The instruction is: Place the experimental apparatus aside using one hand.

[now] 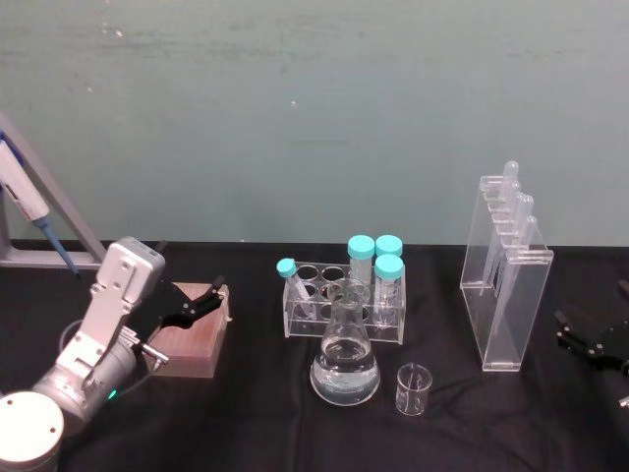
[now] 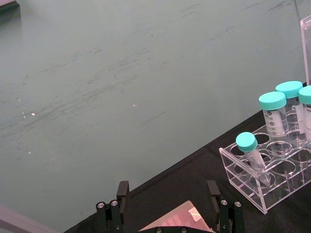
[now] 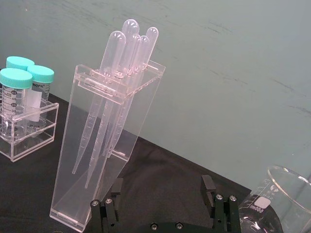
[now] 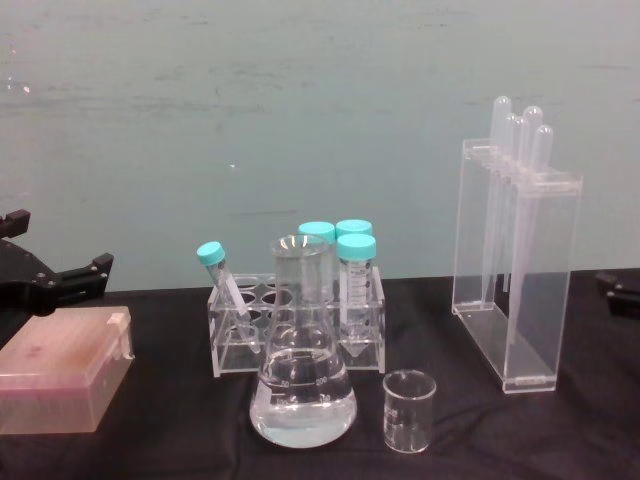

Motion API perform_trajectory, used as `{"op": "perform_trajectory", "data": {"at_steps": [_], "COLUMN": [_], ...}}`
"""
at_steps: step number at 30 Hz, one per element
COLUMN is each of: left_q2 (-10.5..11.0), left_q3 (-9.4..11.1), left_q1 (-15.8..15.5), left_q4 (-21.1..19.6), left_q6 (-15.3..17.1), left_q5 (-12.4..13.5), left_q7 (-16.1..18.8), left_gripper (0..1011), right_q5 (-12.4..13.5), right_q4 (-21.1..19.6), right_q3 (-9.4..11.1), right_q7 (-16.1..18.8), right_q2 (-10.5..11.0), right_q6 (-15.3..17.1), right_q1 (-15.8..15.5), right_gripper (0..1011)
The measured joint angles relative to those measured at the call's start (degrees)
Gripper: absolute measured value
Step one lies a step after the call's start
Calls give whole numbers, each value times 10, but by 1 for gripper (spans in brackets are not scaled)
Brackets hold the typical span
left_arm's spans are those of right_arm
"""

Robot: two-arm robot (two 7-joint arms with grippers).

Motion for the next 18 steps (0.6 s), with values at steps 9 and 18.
{"op": "perform_trajectory", "data": {"at_steps": [9,18], "left_q2": [0,0], "left_q3": [0,0], "left_q1": [0,0], "left_q4": [0,0], "left_q6": [0,0], "left_q5": [0,0], "left_q7": [0,0], "left_gripper": [1000,1000], "right_q5": [0,0], "right_q4": [0,0], "right_q3": [0,0], "right_q7": [0,0], "right_q2": [0,0], "right_q6": [0,0], "right_q1": [0,0], "right_gripper": [1003,1003]}}
